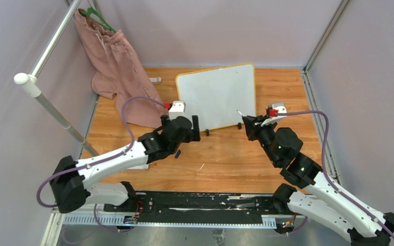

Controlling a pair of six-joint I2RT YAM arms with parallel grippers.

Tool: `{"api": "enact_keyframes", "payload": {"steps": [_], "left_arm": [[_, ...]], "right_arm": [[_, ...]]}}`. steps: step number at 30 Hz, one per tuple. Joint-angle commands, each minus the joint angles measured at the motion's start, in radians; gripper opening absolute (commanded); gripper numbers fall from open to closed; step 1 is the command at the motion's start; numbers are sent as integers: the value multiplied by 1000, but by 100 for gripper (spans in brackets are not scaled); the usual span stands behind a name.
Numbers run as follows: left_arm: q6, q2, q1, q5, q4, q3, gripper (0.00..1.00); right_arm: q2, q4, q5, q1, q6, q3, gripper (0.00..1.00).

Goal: Write a sentence on the whiteboard

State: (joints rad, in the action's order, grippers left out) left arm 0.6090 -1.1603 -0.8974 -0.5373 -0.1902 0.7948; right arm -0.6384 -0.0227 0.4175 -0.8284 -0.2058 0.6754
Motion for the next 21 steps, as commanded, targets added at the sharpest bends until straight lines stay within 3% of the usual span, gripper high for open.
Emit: {"api": "enact_keyframes", "payload": {"steps": [1, 4, 8, 16, 21], "left_arm": [[346, -173, -90, -286, -322, 214, 100], [440, -325, -151, -305, -414, 324, 100], [522, -438, -178, -237, -405, 362, 100], [464, -608, -179, -158, -362, 456, 99], [411, -690, -175, -170, -320, 519, 86]], "right_arm": [[76, 93, 91, 9, 29, 3, 0], [113, 122, 109, 9, 32, 1, 0], [162, 156, 123, 9, 40, 4, 0], [242, 205, 137, 10, 72, 10, 0], [264, 207, 138, 9, 86, 12, 0]]}}
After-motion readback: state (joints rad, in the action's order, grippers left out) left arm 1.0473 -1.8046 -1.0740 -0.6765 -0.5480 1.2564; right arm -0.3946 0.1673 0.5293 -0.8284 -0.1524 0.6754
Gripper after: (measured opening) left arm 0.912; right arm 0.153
